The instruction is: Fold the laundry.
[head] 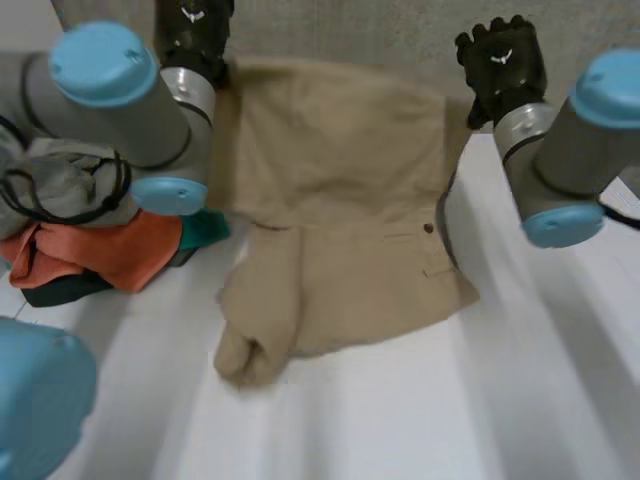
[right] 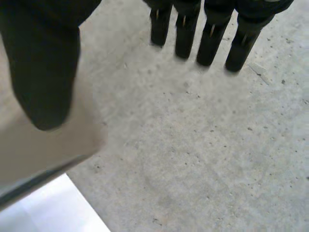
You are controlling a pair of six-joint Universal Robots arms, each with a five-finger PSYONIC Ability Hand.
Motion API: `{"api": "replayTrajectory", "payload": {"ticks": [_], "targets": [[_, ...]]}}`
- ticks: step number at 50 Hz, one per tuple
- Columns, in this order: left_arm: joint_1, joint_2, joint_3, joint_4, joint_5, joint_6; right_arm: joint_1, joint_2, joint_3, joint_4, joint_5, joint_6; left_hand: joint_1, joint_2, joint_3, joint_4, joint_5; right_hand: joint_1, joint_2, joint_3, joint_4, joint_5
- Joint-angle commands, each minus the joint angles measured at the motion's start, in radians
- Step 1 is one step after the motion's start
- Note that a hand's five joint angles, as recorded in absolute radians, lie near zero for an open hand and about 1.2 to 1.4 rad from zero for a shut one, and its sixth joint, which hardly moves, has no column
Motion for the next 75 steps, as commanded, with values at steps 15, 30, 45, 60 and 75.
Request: {"api": "replayTrajectory", "payload": {"ticks": [15,30,45,60,75], "targets": [[-0.114,0.448,-0.788,-0.096,-0.069,-0.008,-0.044,-0.325,0.488,0.402,-0.292,-0.013,-0.054,-0.153,-0.174,-0.169,-0.159,-0.17,-0.186,-0.225,-0.225,-0.207],[-0.258,0.7,-1.51,-0.018,-0.064,-0.152,-0.074,-0.268,0.835,0.089,-0.346,-0.217,0.337,0.238,0.216,0.222,0.231,0.113,0.097,0.059,0.058,0.077],[-0.177,0.634,-1.581,0.215,-0.066,-0.126,-0.093,-0.104,0.751,-0.027,-0.325,-0.228,0.176,0.077,0.055,0.06,0.07,1.051,1.035,0.997,0.997,1.015],[-0.099,0.511,-1.563,0.405,-0.066,0.055,-0.119,-0.174,0.801,-0.016,-0.302,-0.222,0.963,0.864,0.843,0.848,0.857,1.051,1.035,0.997,0.997,1.015],[-0.197,0.806,-1.633,0.16,-0.063,0.055,-0.134,-0.467,0.838,0.359,-0.23,-0.261,1.109,1.01,0.988,0.994,1.003,1.051,1.035,0.997,0.997,1.015]]}}
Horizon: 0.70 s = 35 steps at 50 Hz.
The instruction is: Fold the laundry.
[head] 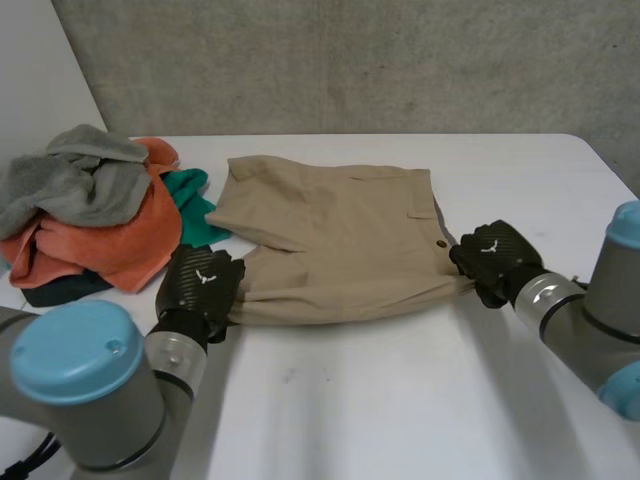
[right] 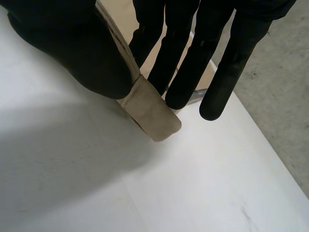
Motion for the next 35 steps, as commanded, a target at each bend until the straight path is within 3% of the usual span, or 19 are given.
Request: {"api": "replayTrajectory", "payload": {"ticks": [1,4,5,8,11,18,23,27,33,34,35], "targets": [[-0.098,0.182,-0.024,-0.336,0.001,-0.013,-0.027,-0.182,0.0,0.321,0.02,-0.048,0.332,0.202,0.208,0.2,0.224,0.358,0.235,0.207,0.201,0.216],[-0.121,0.216,-0.026,-0.513,0.001,-0.021,-0.08,-0.264,0.029,0.505,0.024,-0.154,0.332,0.202,0.208,0.2,0.224,0.358,0.235,0.207,0.201,0.216],[-0.147,0.229,-0.026,-0.646,0.001,-0.036,-0.091,-0.284,0.044,0.556,0.027,-0.187,0.332,0.202,0.208,0.2,0.224,0.358,0.235,0.207,0.201,0.216],[-0.225,0.239,-0.012,-0.821,0.016,-0.085,-0.134,-0.354,0.113,0.727,0.047,-0.33,0.332,0.202,0.208,0.2,0.224,0.358,0.235,0.207,0.201,0.216],[-0.282,0.237,0.018,-0.89,0.036,-0.134,-0.156,-0.378,0.153,0.779,0.039,-0.401,0.332,0.202,0.208,0.2,0.224,0.358,0.235,0.207,0.201,0.216],[-0.27,0.173,0.13,-0.819,0.038,-0.139,-0.149,-0.357,0.154,0.666,0.038,-0.363,0.332,0.202,0.208,0.2,0.224,0.358,0.235,0.207,0.201,0.216],[-0.151,0.015,0.288,-0.625,0.035,-0.083,-0.136,-0.223,0.063,0.506,0.058,-0.263,0.332,0.202,0.208,0.2,0.224,0.358,0.235,0.207,0.201,0.216],[-0.108,-0.124,0.415,-0.513,0.028,-0.014,-0.1,-0.113,-0.02,0.428,0.082,-0.177,0.332,0.202,0.208,0.2,0.224,0.358,0.235,0.207,0.201,0.216],[-0.121,-0.18,0.46,-0.548,0.028,0.008,-0.048,-0.073,-0.046,0.417,0.113,-0.126,0.332,0.202,0.208,0.2,0.224,0.358,0.235,0.207,0.201,0.216],[-0.126,-0.171,0.459,-0.555,0.028,0.001,-0.048,-0.073,-0.044,0.415,0.112,-0.122,0.146,0.017,0.023,0.014,0.038,0.358,0.235,0.207,0.201,0.216],[-0.14,-0.139,0.448,-0.57,0.027,-0.03,-0.048,-0.073,-0.043,0.414,0.11,-0.116,-0.175,-0.305,-0.299,-0.308,-0.283,0.358,0.235,0.207,0.201,0.216]]}}
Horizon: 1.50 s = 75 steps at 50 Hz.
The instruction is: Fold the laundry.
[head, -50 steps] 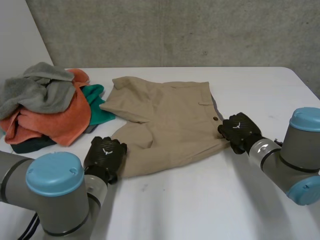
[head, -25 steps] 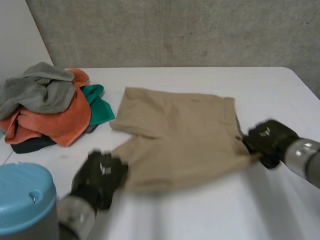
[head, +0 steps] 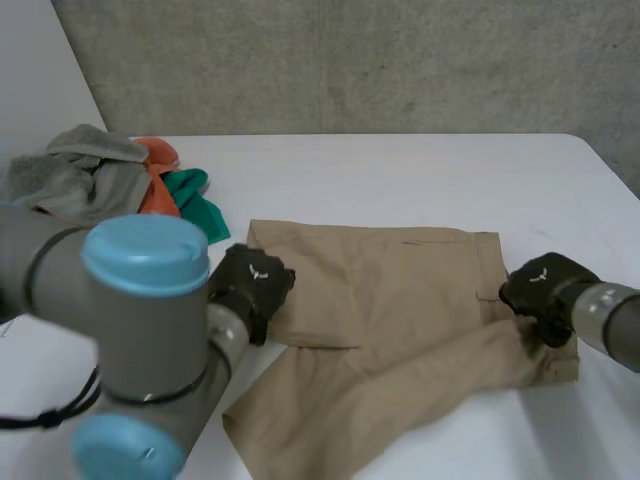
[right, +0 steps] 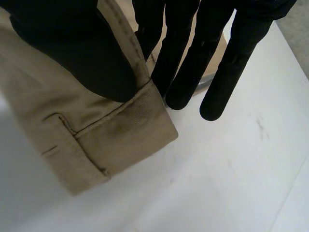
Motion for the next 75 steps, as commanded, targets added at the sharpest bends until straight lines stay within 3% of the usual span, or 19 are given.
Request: {"api": "replayTrajectory", "payload": {"ticks": [1,4,11,18,29,36,39,41,45,51,58,64,75], "targets": [[-0.033,0.024,0.014,-0.05,-0.002,-0.039,0.033,0.025,-0.013,-0.015,0.016,0.05,-0.313,-0.363,-0.356,-0.364,-0.355,0.293,0.217,0.195,0.201,0.196],[-0.051,0.125,-0.025,-0.059,-0.002,-0.155,0.031,0.025,-0.008,-0.033,0.014,0.084,-0.604,-0.653,-0.646,-0.654,-0.645,0.293,0.217,0.195,0.201,0.196],[-0.062,0.251,-0.087,-0.155,0.006,-0.346,0.028,0.002,0.024,-0.038,0.01,0.095,-0.604,-0.654,-0.647,-0.655,-0.646,0.293,0.217,0.195,0.201,0.196],[-0.082,0.291,-0.153,-0.312,0.012,-0.441,0.022,-0.023,0.047,-0.042,-0.009,0.095,-0.695,-0.745,-0.738,-0.746,-0.737,0.293,0.217,0.195,0.201,0.196],[-0.084,0.182,-0.241,-0.216,0.01,-0.469,0.022,-0.059,0.084,-0.048,-0.053,0.095,-0.649,-0.698,-0.691,-0.699,-0.69,0.293,0.217,0.195,0.201,0.196],[-0.085,0.081,-0.212,-0.188,0.017,-0.47,0.022,-0.078,0.09,-0.059,-0.056,0.095,-0.434,-0.484,-0.477,-0.485,-0.476,0.293,0.217,0.195,0.201,0.196],[-0.094,0.07,-0.2,-0.19,0.017,-0.472,0.022,-0.081,0.09,-0.064,-0.056,0.095,-0.115,-0.165,-0.158,-0.166,-0.157,0.293,0.217,0.195,0.201,0.196],[-0.102,0.078,-0.195,-0.19,0.018,-0.473,0.022,-0.087,0.09,-0.064,-0.056,0.095,0.247,0.198,0.205,0.197,0.206,0.293,0.217,0.195,0.201,0.196],[-0.11,0.142,-0.187,-0.194,0.018,-0.473,0.019,-0.093,0.09,-0.064,-0.058,0.096,0.25,0.2,0.207,0.199,0.208,0.293,0.217,0.195,0.201,0.196],[-0.104,0.196,-0.181,-0.191,0.02,-0.456,0.01,-0.095,0.086,-0.059,-0.058,0.086,0.25,0.2,0.207,0.199,0.208,0.293,0.217,0.195,0.201,0.196],[-0.081,0.149,-0.077,-0.164,0.018,-0.426,0.022,-0.092,0.021,-0.081,-0.058,0.099,0.25,0.2,0.207,0.199,0.208,0.293,0.217,0.195,0.201,0.196],[0.007,-0.028,0.119,-0.047,0.014,-0.26,0.027,-0.034,-0.068,-0.182,-0.046,0.106,0.25,0.2,0.207,0.199,0.208,0.293,0.217,0.195,0.201,0.196],[0.091,-0.377,0.561,0.208,0.009,0.037,0.081,0.259,-0.299,-0.479,-0.043,0.168,0.25,0.2,0.207,0.199,0.208,0.293,0.217,0.195,0.201,0.196]]}}
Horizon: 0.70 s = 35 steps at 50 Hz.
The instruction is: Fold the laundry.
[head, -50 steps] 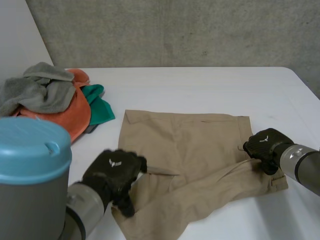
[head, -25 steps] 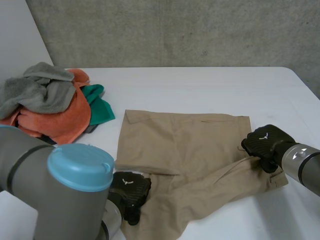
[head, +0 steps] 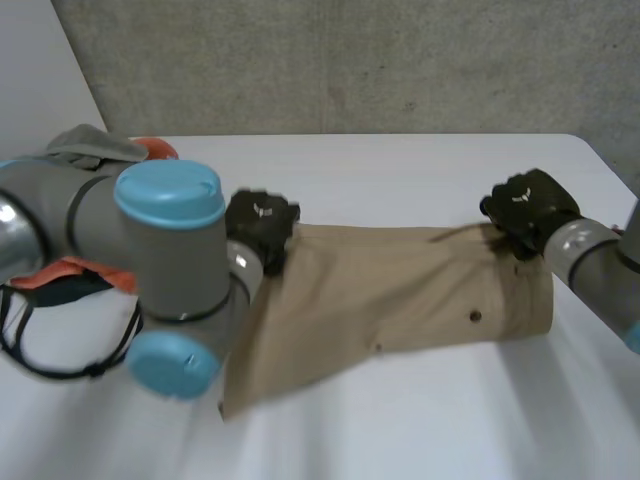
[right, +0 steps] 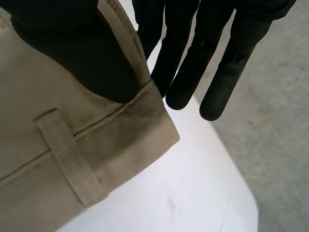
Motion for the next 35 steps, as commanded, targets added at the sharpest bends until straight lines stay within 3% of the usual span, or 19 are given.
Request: {"api": "replayTrajectory", "payload": {"ticks": [1,11,13,14,15,17,19,27,31,35], "targets": [[0.046,-0.226,0.286,0.188,-0.002,0.181,0.032,0.213,-0.154,-0.214,0.0,0.04,0.242,0.2,0.207,0.199,0.24,0.285,0.214,0.195,0.197,0.196],[0.079,-0.488,0.565,0.358,0.005,0.291,0.058,0.459,-0.325,-0.497,0.041,0.065,0.242,0.2,0.207,0.199,0.24,0.285,0.214,0.195,0.197,0.196],[0.081,-0.523,0.597,0.364,0.004,0.29,0.066,0.497,-0.365,-0.52,0.067,0.063,0.242,0.2,0.207,0.199,0.24,-0.489,-0.559,-0.579,-0.577,-0.578],[0.081,-0.53,0.6,0.366,0.004,0.291,0.069,0.506,-0.375,-0.522,0.076,0.063,0.028,-0.014,-0.008,-0.015,0.025,-0.791,-0.862,-0.881,-0.88,-0.88],[0.079,-0.533,0.602,0.366,0.002,0.293,0.07,0.511,-0.385,-0.522,0.084,0.068,-0.343,-0.386,-0.379,-0.387,-0.346,-0.937,-1.008,-1.027,-1.025,-1.026],[0.078,-0.528,0.596,0.363,-0.007,0.293,0.072,0.502,-0.388,-0.518,0.102,0.072,-0.979,-1.021,-1.015,-1.022,-0.982,-0.937,-1.008,-1.027,-1.025,-1.026],[0.07,-0.507,0.58,0.357,-0.01,0.29,0.075,0.48,-0.376,-0.502,0.112,0.072,-0.979,-1.021,-1.015,-1.022,-0.982,-0.937,-1.008,-1.027,-1.025,-1.026],[0.046,-0.265,0.32,0.355,-0.015,0.271,0.052,0.229,-0.212,-0.175,0.099,0.153,-0.979,-1.021,-1.015,-1.022,-0.982,-0.937,-1.008,-1.027,-1.025,-1.026],[0.043,-0.156,0.156,0.355,-0.015,0.225,0.021,0.105,-0.112,0.026,0.021,0.244,-0.979,-1.021,-1.015,-1.022,-0.982,-0.927,-0.998,-1.017,-1.015,-1.016],[0.035,-0.06,0.022,0.354,-0.012,0.14,-0.031,0.086,-0.052,0.097,-0.028,0.263,-0.979,-1.021,-1.015,-1.022,-0.982,-0.818,-0.889,-0.908,-0.906,-0.907]]}}
